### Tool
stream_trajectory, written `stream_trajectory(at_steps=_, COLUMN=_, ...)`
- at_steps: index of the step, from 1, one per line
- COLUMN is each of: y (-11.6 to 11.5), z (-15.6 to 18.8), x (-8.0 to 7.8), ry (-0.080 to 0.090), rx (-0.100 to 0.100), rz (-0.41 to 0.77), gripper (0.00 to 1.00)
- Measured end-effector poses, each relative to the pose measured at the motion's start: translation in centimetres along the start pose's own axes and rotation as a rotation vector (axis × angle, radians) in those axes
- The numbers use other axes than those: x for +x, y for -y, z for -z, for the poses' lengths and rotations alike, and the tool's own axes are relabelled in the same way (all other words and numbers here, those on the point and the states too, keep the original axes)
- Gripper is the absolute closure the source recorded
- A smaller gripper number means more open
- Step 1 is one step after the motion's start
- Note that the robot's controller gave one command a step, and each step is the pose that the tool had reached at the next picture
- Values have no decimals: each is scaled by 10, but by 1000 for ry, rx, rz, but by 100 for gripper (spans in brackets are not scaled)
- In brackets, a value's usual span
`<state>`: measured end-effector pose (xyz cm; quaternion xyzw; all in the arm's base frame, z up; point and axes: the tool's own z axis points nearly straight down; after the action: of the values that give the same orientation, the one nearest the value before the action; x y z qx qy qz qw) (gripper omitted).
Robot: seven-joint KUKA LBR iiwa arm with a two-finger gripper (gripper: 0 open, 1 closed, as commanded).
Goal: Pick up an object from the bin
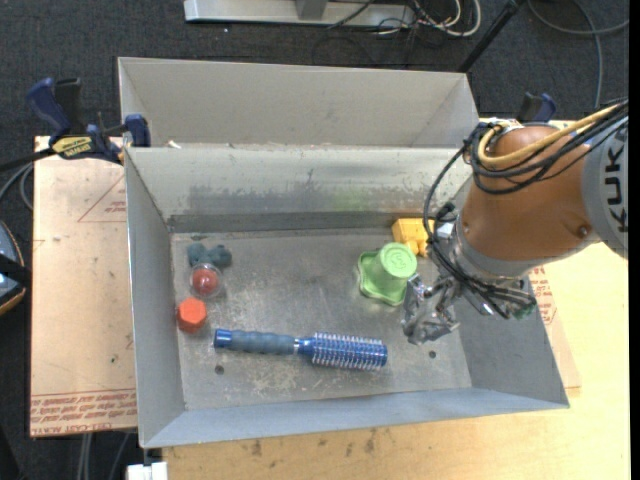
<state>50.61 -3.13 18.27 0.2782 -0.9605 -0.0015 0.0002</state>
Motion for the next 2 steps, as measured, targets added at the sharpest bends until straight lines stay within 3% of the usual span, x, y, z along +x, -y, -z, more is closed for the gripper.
stream_trajectory(at_steps=1, y=0, z=66, x=-11, ry=9, rx=8, rz=6, gripper=100)
stream_trajectory(at_steps=2, y=23, z=-50, x=7, ry=-5, rx=-3, rz=133, gripper=100)
